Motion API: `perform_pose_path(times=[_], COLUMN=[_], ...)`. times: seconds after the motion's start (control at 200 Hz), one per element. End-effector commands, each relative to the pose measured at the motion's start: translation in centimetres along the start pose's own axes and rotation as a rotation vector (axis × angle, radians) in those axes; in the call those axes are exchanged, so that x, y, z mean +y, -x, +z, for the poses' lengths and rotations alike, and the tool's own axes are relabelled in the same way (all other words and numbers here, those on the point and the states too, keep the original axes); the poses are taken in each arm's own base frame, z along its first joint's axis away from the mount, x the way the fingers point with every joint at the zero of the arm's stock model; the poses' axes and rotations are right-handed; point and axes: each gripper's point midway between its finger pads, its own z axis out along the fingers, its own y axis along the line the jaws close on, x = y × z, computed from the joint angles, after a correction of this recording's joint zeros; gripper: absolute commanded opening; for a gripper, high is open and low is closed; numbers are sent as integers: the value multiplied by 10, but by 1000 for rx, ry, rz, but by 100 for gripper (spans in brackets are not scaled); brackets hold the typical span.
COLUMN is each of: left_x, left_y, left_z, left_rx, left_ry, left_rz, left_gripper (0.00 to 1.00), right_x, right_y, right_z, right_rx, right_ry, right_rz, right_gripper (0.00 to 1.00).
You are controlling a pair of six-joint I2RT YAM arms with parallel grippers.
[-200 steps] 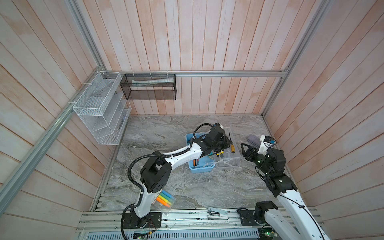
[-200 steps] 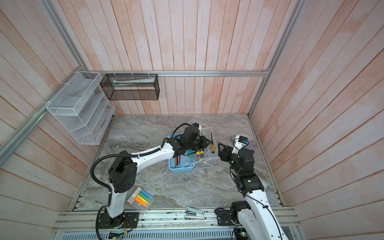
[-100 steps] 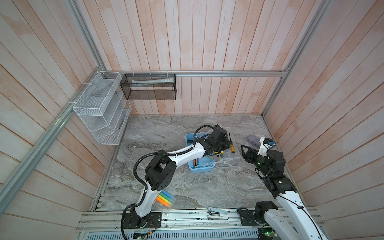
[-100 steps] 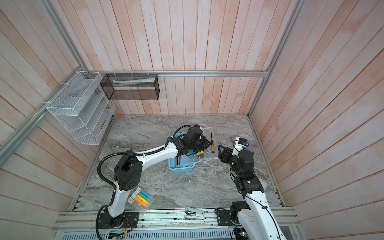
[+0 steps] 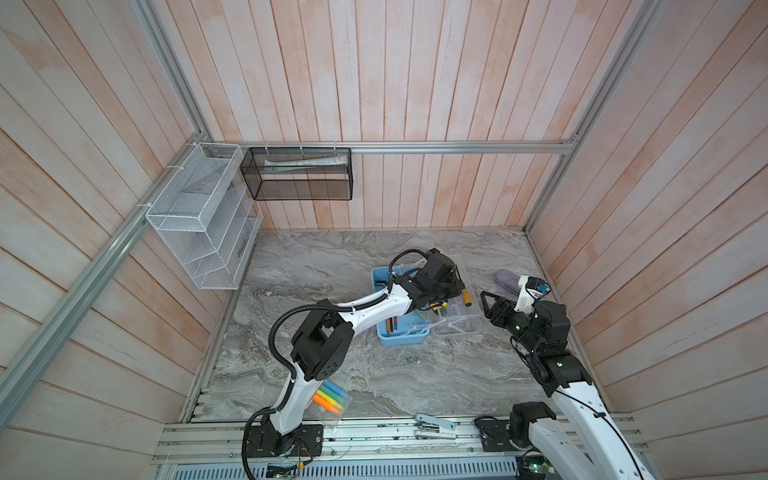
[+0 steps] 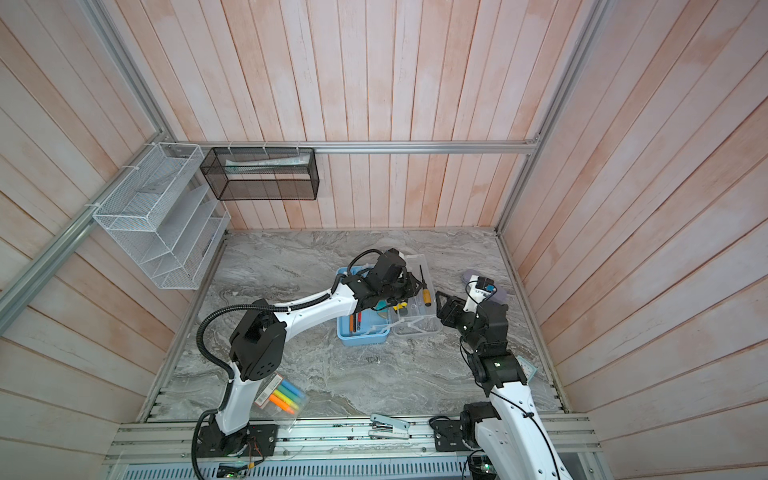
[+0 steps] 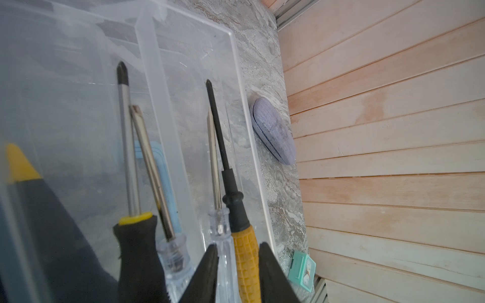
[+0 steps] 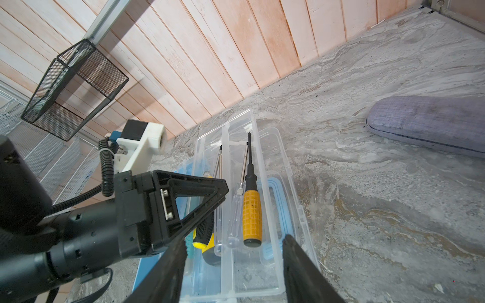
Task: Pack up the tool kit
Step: 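Lower the screwdriver into the lid and open the left gripper, then move the left gripper to the box edge while the right reaches the lid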
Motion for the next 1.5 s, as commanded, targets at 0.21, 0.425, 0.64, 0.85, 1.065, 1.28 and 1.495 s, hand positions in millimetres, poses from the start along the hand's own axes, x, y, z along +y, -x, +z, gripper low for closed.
perform_pose_path(times=[0.21,0.425,0.64,0.85,1.065,1.28,1.495], left_x=[6,86,169,213,228,233,236], left_y=[59,91,110,119,121,124,129], left_z=[-91,-146,-163,-143,-120,-102,-94], left_rx=[-210,-257,-222,-207,-178,-161,-168], left_ry=[116,276,351,386,398,384,388], left_rz=[232,234,178,165,178,167,151], left_gripper=[45,48,50,50,50,46,38], right_x=[-27,-52,-63,-71,-81,-87,-90], right_y=[6,-7,-29,-54,-78,-90,-97], right_z=[0,-6,-1,8,12,19,29], right_rx=[-8,37,121,202,250,273,291], right_ry=[-103,-186,-214,-206,-213,-202,-180], right_rz=[22,79,133,192,235,244,250], right_gripper=[58,58,64,63,62,56,52])
